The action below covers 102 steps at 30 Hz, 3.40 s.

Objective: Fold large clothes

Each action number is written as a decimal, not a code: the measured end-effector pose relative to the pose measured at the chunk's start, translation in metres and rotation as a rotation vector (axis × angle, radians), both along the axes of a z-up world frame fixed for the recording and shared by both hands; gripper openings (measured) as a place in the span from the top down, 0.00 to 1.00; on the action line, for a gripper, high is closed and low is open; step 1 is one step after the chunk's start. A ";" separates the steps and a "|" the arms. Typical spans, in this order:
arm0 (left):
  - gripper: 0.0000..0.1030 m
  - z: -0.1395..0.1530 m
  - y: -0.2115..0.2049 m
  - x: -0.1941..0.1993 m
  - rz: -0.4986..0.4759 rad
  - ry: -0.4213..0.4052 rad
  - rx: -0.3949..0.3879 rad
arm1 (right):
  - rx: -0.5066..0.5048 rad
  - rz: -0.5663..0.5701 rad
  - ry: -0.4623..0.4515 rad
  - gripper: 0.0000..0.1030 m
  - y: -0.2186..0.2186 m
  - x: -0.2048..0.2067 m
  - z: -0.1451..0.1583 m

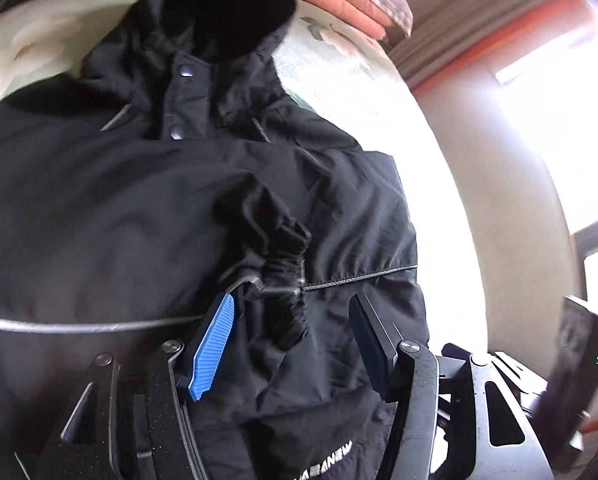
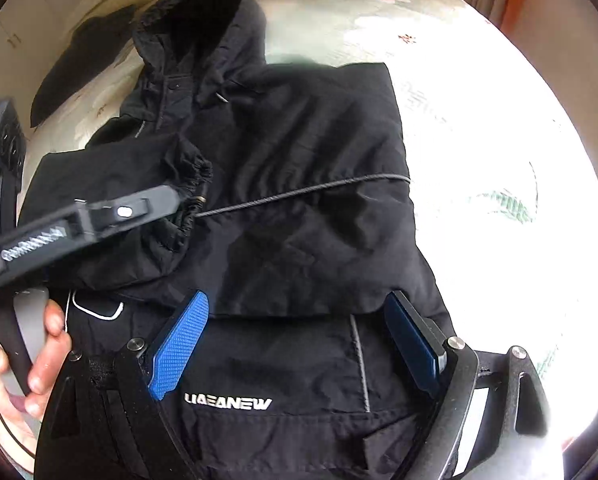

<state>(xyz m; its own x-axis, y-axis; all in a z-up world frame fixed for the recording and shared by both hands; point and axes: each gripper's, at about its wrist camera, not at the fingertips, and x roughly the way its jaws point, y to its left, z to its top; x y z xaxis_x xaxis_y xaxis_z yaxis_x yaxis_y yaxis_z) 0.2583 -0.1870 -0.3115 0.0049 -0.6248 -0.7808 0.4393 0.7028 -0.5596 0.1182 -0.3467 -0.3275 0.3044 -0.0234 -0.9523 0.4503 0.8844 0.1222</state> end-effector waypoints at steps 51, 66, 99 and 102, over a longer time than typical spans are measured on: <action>0.31 0.050 0.104 0.051 0.131 -0.279 0.315 | 0.029 0.081 -0.080 0.43 -0.057 0.022 0.049; 0.29 -0.033 0.099 0.131 0.082 -0.183 0.449 | -0.029 0.081 0.049 0.69 -0.047 0.088 -0.039; 0.27 0.033 0.145 0.128 0.027 -0.254 0.253 | -0.178 0.108 -0.017 0.30 0.015 0.077 0.061; 0.27 0.002 0.134 0.156 0.066 -0.216 0.321 | -0.190 0.117 0.051 0.41 0.008 0.114 0.025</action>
